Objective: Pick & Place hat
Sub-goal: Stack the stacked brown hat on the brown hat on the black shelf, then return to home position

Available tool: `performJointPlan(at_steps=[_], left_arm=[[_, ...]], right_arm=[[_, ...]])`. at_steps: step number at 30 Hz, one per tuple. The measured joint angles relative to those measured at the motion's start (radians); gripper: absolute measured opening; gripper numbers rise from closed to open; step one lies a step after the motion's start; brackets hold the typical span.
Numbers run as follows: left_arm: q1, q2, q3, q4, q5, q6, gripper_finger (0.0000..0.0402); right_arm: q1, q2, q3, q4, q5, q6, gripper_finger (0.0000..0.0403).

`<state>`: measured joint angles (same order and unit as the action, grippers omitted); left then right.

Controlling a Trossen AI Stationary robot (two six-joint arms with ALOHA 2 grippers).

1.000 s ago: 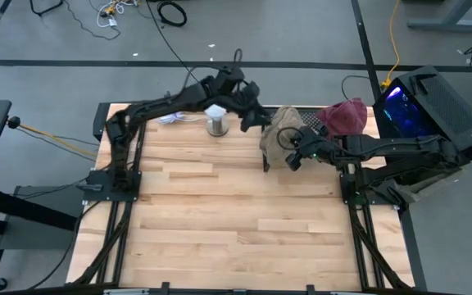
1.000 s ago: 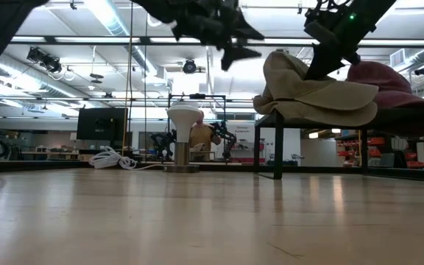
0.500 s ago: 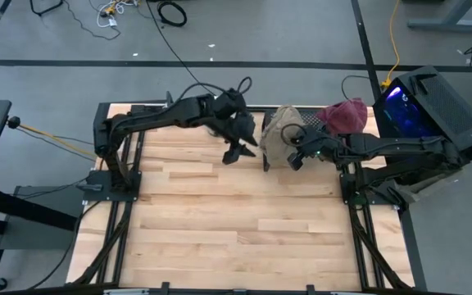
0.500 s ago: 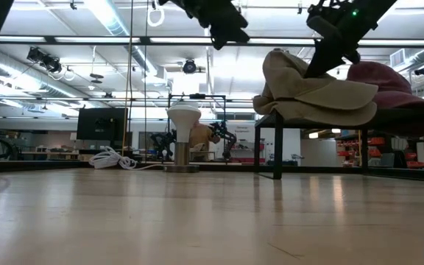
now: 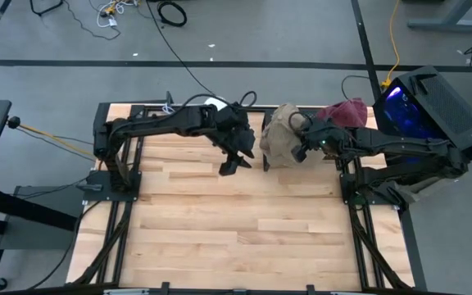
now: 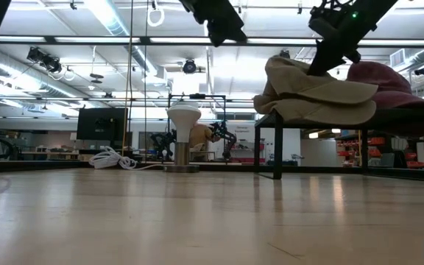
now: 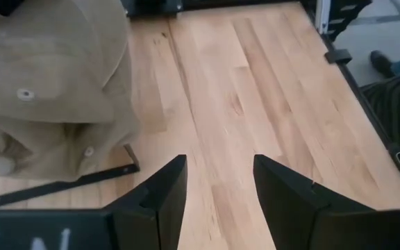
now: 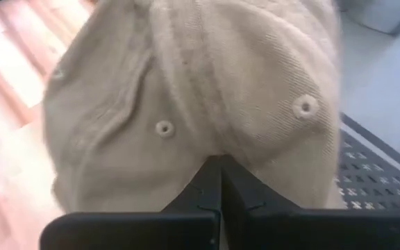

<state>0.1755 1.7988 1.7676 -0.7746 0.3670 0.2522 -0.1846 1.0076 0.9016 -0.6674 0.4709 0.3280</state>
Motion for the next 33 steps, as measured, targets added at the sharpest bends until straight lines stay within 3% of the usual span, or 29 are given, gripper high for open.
performJointPlan(at_steps=[6,12,21,28,33], left_arm=[[-0.012,0.000,0.000,-0.009,-0.029,-0.031,0.0172],[-0.012,0.000,0.000,-0.009,-0.042,-0.039,0.0172],[-0.011,0.000,0.000,0.003,-0.042,-0.007,0.0172],[-0.011,0.000,0.000,0.024,-0.042,-0.083,0.0172],[-0.012,0.000,0.000,0.008,-0.042,-0.135,0.0172]], right_arm=[[-0.001,-0.011,0.000,0.045,-0.035,-0.076,0.0013],[-0.002,-0.052,0.000,0.087,-0.062,-0.079,0.0081],[-0.002,-0.148,0.000,0.197,-0.303,-0.064,0.0196],[-0.001,-0.178,0.001,0.373,-0.588,-0.088,0.0221],[-0.001,-0.170,0.001,0.413,-0.636,-0.075,0.0222]])
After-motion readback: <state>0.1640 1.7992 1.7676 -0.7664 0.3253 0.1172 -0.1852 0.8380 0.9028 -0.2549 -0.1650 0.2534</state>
